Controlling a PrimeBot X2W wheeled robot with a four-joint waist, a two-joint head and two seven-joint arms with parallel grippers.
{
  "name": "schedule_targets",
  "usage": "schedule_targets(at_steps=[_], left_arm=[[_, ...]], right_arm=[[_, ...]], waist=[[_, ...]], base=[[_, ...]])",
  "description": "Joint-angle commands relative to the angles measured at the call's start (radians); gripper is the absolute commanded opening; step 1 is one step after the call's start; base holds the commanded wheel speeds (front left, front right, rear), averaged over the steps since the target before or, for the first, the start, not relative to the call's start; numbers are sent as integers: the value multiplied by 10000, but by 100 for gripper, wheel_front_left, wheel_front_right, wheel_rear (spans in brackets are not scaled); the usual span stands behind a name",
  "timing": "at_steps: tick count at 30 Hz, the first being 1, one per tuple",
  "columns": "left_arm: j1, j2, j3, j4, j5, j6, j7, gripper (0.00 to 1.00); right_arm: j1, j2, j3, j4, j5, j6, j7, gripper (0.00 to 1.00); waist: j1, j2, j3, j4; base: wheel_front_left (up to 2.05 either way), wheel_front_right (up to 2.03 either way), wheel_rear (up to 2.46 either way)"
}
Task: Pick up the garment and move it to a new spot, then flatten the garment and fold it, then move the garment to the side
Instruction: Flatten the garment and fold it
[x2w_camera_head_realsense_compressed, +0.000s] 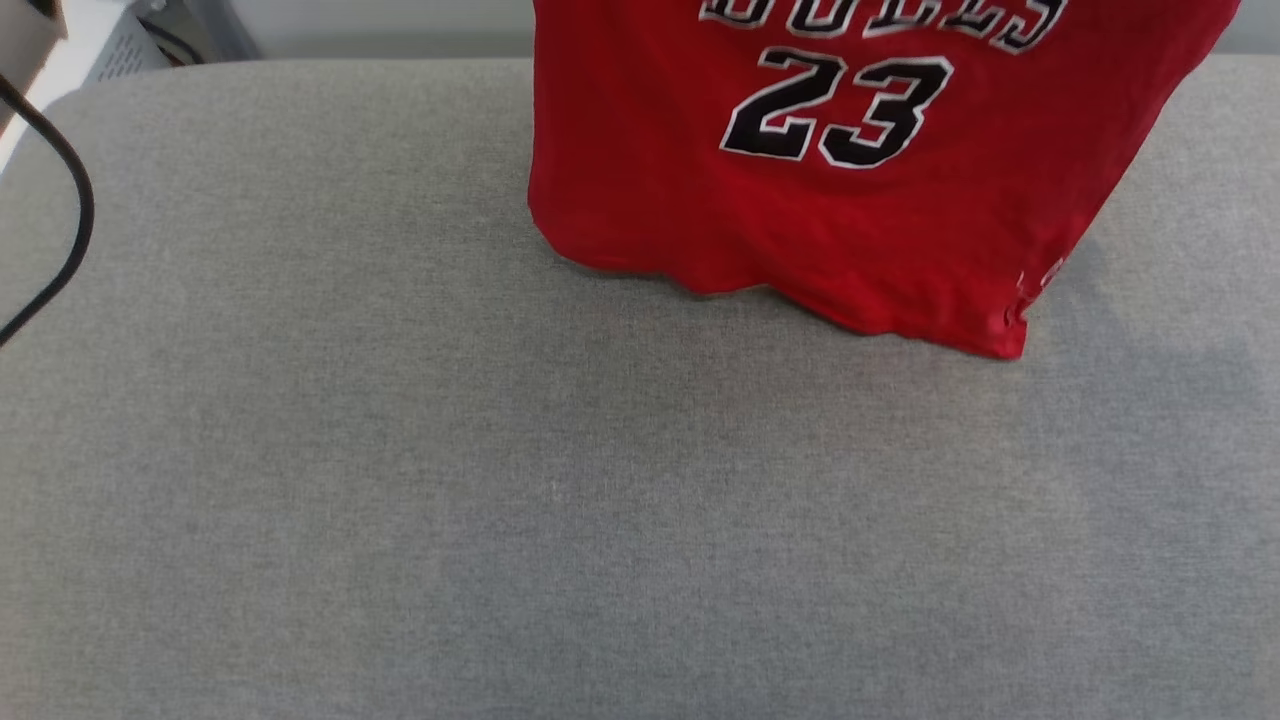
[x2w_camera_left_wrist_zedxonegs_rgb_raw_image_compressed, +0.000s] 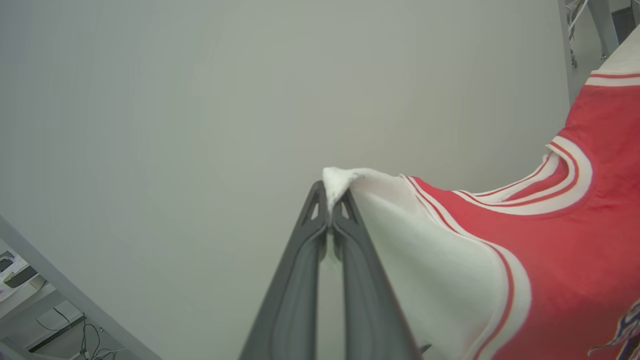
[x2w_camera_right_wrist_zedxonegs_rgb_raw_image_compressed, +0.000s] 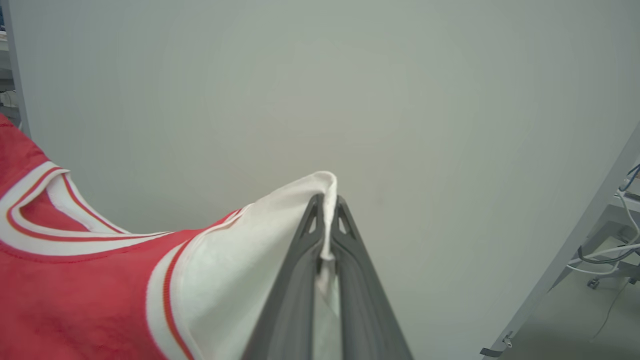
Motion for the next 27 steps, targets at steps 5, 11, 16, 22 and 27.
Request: schedule_targets(at_steps=[5, 11, 16, 22, 27], left_arm=[[-1136, -271, 190, 500, 613, 278, -154, 0], [-2255, -457, 571, 887, 870, 450, -425, 0], [-3243, -537, 842, 1264, 1255, 550, -924, 0], [-3766, -559, 913, 1657, 1458, 468, -1244, 0], [-3510, -593, 935, 2131, 1280, 315, -1529, 0]], right_arm=[[-2254, 369, 651, 1330, -463, -7, -190, 0], [-4553, 706, 959, 2945, -546, -7, -559, 0], [-6259, 780, 1330, 3861, -673, -7, -1079, 0], [-7524, 1050, 1767, 4657, -580, -7, -1578, 0], [-7607, 1336, 2385, 5276, -356, -7, -2011, 0]], waist=[[1, 0, 1479, -232], [1, 0, 2372, -212], [1, 0, 2928, -124], [1, 0, 3479, -111], [1, 0, 3771, -151]], base=[[0, 0, 0], [0, 0, 0], [0, 0, 0], [0, 0, 0], [0, 0, 0]])
